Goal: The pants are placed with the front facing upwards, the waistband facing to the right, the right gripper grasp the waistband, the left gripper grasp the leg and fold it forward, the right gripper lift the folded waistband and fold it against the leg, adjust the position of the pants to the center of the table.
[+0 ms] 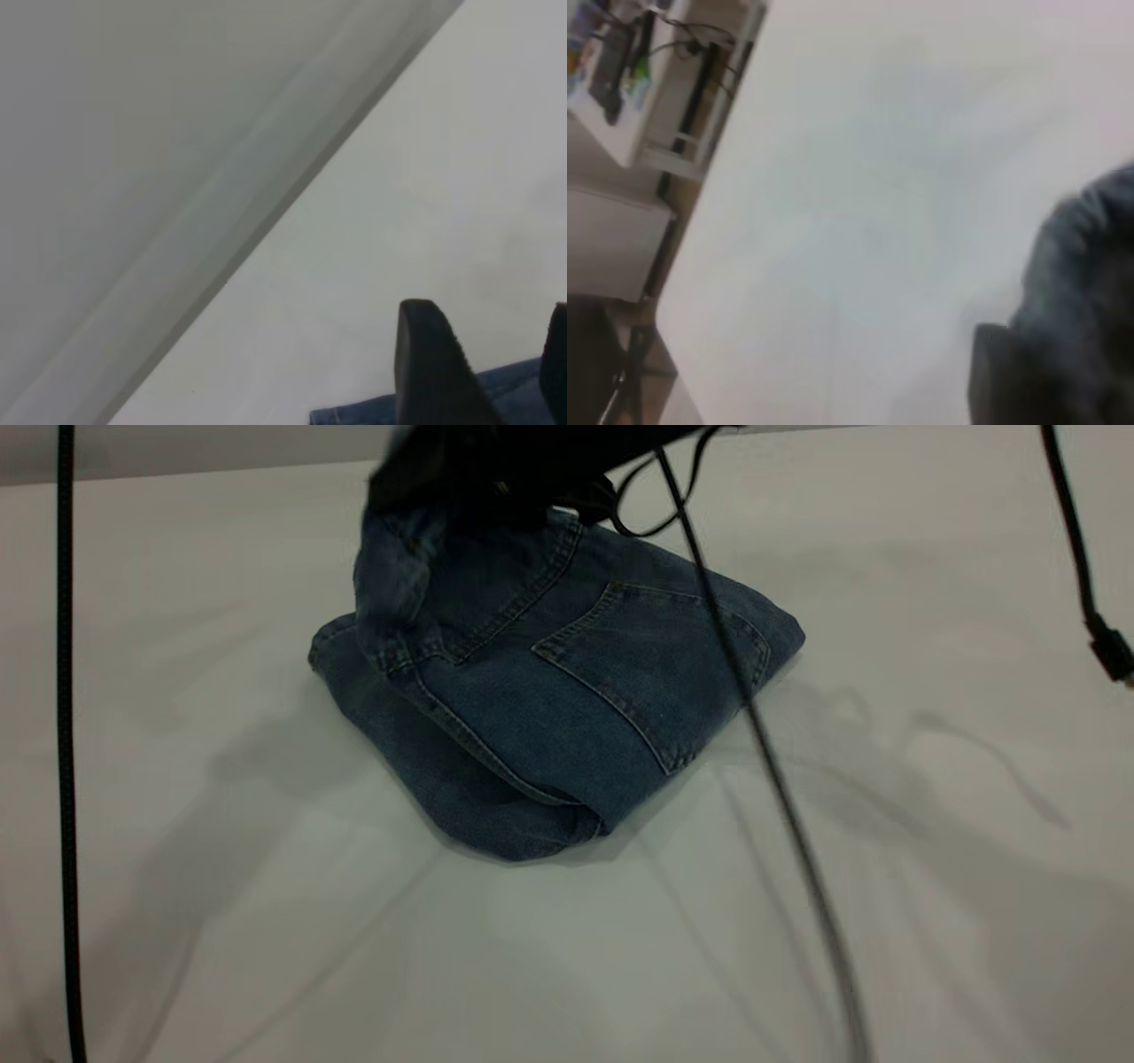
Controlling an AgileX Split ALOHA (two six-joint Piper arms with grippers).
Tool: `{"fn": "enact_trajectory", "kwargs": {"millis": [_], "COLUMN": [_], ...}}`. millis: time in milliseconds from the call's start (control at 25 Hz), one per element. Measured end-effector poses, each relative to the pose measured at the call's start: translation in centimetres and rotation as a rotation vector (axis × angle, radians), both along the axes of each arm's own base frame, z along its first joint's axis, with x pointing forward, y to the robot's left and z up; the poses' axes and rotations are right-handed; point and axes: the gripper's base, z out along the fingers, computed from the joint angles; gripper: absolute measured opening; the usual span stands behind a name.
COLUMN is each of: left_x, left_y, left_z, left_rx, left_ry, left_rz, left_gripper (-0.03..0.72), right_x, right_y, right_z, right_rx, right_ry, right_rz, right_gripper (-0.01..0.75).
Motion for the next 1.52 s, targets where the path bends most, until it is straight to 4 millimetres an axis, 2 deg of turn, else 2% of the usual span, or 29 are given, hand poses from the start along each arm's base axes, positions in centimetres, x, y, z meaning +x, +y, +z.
{"fn": "enact_trajectory", "kwargs": {"millis": [120, 240, 400, 520, 720, 880, 1200, 1520], "left_x": [0.0, -0.4, -1.1, -1.5, -2.3, -2.9, -4.5, -5.2], "left_y": [0.0, 0.2, 0.5, 0.7, 1.0, 1.0, 1.6, 1.4], "left_z": [0.1, 1.1, 2.9, 3.8, 5.2, 5.9, 8.5, 8.4], "left_rx": [0.0, -0.007, -0.02, -0.028, -0.039, -0.045, -0.07, -0.065], "left_ry": [-0.002, -0.026, -0.071, -0.093, -0.122, -0.126, -0.183, -0.141], "left_rz": [0.0, 0.001, 0.002, 0.002, -0.003, -0.023, -0.032, -0.089], "left_gripper": [0.305, 0.305, 0.305, 0.305, 0.305, 0.305, 0.305, 0.305], "right_x": [0.4, 0.4, 0.1, -0.4, -0.8, -1.5, -4.3, -8.0], "right_y": [0.2, 0.2, 0.4, 0.7, 0.7, 0.1, -1.4, -4.6], "right_z": [-0.2, -0.4, -0.2, 0.7, 3.7, 5.7, 9.2, 13.9], "right_rx": [0.005, -0.006, 0.023, 0.079, 0.084, -0.017, -0.184, -0.456], "right_ry": [-0.011, -0.018, -0.02, -0.021, -0.053, -0.067, 0.072, 0.173], "right_rz": [0.009, 0.008, 0.045, 0.102, 0.134, 0.16, 0.27, 0.295], "right_gripper": [0.302, 0.397, 0.465, 0.475, 0.477, 0.479, 0.479, 0.479]}}
